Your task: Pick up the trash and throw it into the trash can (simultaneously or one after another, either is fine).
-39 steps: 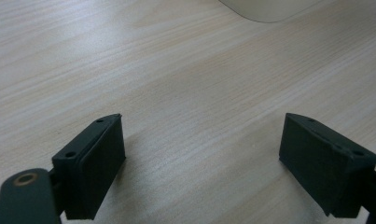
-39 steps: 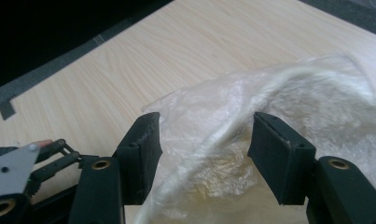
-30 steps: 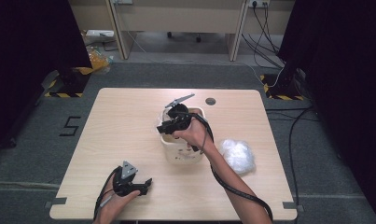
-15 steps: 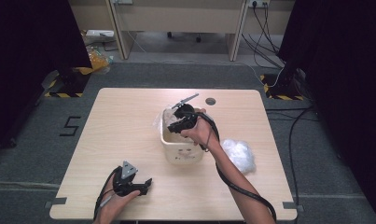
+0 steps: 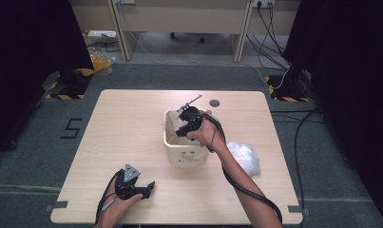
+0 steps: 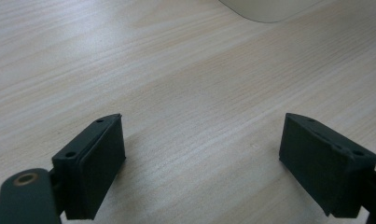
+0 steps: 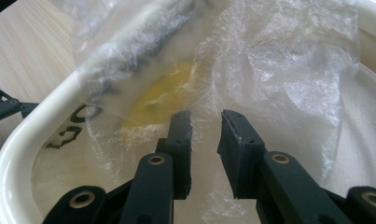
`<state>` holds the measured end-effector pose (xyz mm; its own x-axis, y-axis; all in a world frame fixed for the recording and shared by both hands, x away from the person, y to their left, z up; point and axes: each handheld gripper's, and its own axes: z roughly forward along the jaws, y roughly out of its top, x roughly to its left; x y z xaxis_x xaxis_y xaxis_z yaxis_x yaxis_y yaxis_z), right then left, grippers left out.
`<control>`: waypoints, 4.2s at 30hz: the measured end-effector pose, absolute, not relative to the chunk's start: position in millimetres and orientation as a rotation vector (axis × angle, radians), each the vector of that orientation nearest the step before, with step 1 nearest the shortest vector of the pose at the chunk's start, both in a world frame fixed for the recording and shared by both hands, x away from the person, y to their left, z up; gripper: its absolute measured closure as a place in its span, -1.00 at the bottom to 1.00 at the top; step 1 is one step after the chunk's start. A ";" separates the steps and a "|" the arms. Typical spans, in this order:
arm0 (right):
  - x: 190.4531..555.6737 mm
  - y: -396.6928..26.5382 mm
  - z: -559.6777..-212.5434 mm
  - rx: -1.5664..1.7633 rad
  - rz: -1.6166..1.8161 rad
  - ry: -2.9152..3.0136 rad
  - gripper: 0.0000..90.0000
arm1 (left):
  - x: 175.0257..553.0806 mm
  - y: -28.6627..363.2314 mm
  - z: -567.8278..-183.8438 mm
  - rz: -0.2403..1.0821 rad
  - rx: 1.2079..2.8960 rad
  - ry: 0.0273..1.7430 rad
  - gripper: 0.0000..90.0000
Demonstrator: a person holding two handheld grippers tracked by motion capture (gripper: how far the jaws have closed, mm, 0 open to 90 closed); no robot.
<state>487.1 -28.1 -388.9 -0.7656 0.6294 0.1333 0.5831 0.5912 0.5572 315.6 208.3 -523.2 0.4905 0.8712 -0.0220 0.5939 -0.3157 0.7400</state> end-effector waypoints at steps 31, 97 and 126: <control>444.4 -153.8 -352.0 1.072 1.363 2.357 0.03 | 315.6 208.3 -523.2 0.505 2.034 1.203 -0.71; 407.2 -263.9 -482.7 1.522 1.211 2.229 0.18 | 314.6 207.6 -523.2 0.510 2.027 1.217 -0.71; 407.4 -238.3 -365.4 1.251 1.494 2.147 0.19 | 314.6 207.6 -523.2 0.509 2.027 1.218 -0.71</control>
<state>407.4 -238.3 -365.4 -0.6039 0.7534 0.2602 0.5059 0.1099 0.8556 314.6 207.6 -523.2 0.4791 0.8774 -0.0245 0.5990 -0.3064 0.7398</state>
